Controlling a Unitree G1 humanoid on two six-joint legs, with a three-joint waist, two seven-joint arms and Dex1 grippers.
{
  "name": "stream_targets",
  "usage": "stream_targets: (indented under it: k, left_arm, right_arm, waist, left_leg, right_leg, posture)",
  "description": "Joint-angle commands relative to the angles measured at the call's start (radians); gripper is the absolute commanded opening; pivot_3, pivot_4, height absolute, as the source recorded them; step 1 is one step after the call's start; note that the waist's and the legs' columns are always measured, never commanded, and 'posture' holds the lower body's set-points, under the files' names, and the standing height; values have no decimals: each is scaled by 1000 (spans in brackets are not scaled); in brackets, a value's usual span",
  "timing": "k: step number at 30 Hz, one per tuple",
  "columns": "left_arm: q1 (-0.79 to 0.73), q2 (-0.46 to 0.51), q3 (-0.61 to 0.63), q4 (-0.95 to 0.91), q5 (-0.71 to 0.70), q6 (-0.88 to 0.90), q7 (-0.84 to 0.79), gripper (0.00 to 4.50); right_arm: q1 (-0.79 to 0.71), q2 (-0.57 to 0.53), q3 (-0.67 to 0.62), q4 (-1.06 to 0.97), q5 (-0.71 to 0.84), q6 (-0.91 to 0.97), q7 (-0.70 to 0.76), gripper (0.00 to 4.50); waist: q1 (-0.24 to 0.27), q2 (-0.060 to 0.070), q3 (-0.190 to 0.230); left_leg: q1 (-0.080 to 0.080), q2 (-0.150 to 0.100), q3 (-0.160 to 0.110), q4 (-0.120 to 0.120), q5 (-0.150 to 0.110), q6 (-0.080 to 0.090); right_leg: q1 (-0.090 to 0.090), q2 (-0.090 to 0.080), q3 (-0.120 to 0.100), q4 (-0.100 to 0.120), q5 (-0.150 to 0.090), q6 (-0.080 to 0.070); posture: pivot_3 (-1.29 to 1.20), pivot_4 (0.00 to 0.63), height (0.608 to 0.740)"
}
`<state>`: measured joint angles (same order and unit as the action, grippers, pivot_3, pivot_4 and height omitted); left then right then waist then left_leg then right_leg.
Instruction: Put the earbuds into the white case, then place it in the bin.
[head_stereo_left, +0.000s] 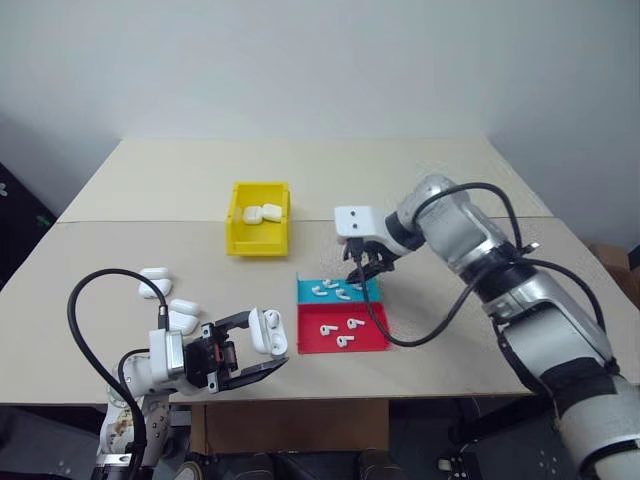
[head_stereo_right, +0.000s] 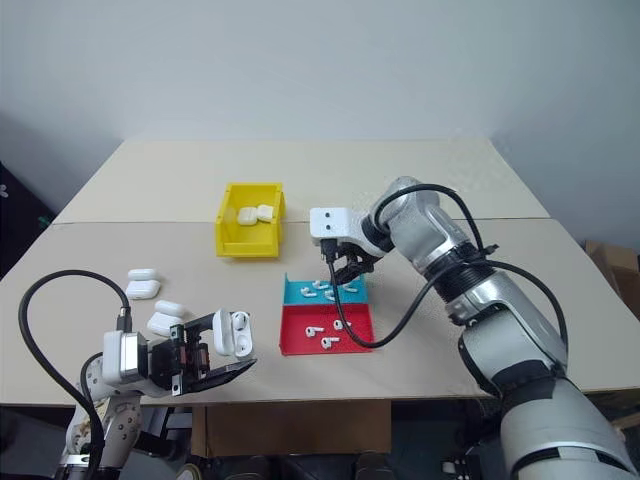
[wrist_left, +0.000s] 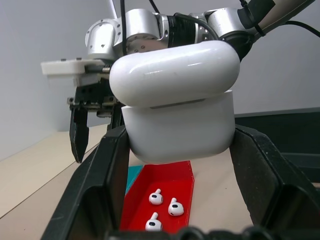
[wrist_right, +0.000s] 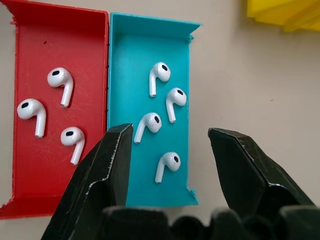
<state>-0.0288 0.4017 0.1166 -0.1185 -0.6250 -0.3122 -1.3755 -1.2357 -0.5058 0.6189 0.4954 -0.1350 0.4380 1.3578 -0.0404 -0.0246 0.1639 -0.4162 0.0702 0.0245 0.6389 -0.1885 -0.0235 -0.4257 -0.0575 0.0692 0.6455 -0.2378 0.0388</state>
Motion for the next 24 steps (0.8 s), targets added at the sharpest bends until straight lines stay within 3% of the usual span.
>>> stream_targets:
  k: [1, 11, 24]
  left_arm:
    - [-8, -1, -6, -18, 5, -31, 11, 2743]
    - [2, -18, -39, -23, 13, -42, 28, 2743]
    - [-3, -20, -49, 0, 38, -82, 46, 2743]
  right_arm:
    - [-49, 34, 20, 101, -70, -22, -6, 2918]
    - [-101, 150, 22, 355, -172, -110, -52, 2918]
    - [-104, 199, 11, 480, -241, -180, -84, 2918]
  waist:
    - [-1, 0, 0]
    - [-6, 0, 0]
    - [-5, 0, 0]
  left_leg:
    - [0, 0, 0, 0, 0, 0]
    - [0, 0, 0, 0, 0, 0]
    - [0, 0, 0, 0, 0, 0]
  right_leg:
    - [0, 0, 0, 0, 0, 0]
    - [0, 1, 0, 1, 0, 0]
    - [0, 0, 0, 1, 0, 0]
  posture:
    - [0, 150, 740]
    - [0, 150, 740]
    - [0, 150, 740]
